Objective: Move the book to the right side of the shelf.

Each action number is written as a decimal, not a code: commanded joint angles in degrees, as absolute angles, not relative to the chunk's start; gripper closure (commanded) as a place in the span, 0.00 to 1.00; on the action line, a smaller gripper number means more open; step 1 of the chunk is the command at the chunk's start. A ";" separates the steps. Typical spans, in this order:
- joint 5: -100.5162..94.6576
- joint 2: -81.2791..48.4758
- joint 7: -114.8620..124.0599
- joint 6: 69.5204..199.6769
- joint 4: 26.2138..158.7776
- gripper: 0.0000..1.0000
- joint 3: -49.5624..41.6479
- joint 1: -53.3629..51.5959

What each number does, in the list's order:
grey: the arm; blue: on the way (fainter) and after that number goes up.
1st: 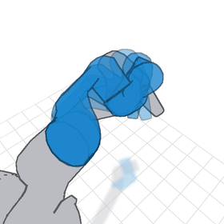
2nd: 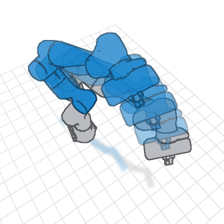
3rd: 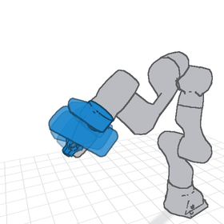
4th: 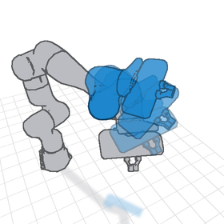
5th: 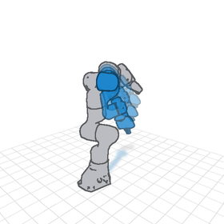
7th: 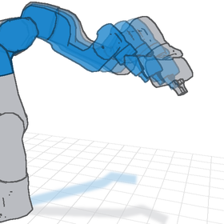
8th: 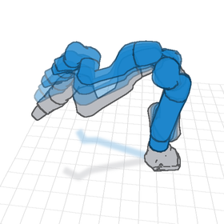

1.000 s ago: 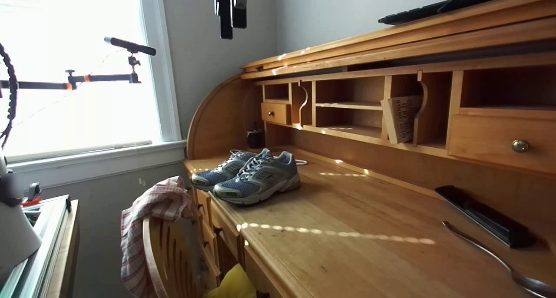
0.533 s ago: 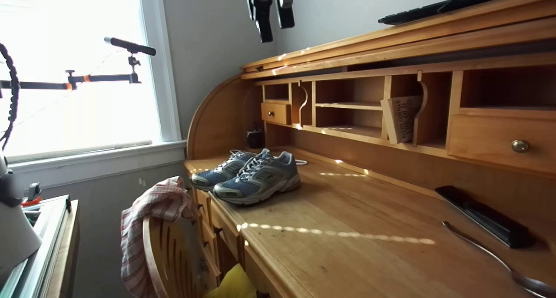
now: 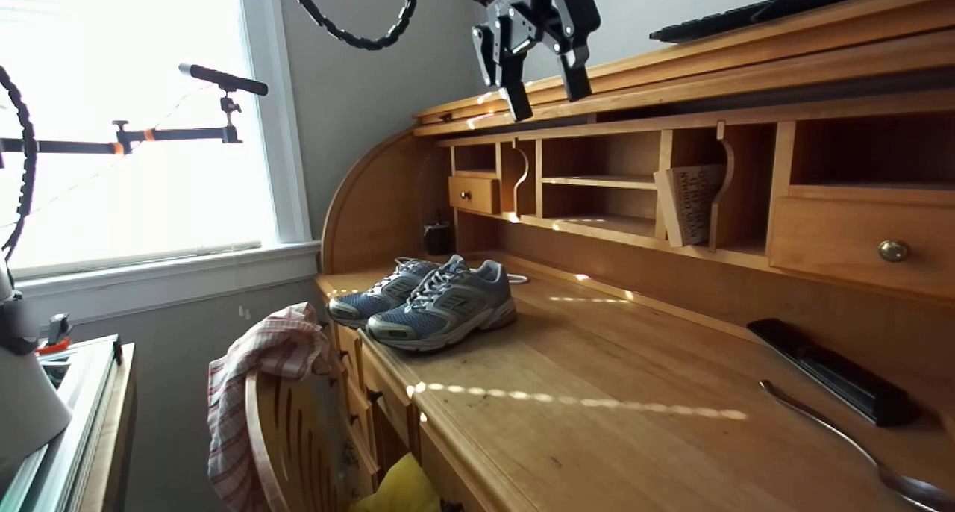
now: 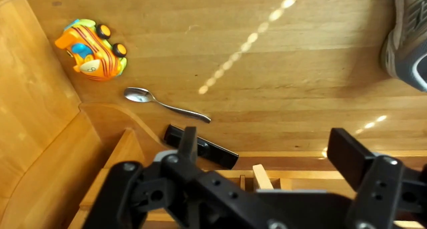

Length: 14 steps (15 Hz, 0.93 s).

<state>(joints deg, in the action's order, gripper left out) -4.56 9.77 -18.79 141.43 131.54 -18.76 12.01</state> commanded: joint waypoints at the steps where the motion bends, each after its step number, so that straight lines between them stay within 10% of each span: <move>1: 0.10 5.80 -25.46 150.34 132.88 0.00 -19.78 11.98; 14: 15.30 -2.67 -40.46 160.71 131.65 0.00 -18.63 11.10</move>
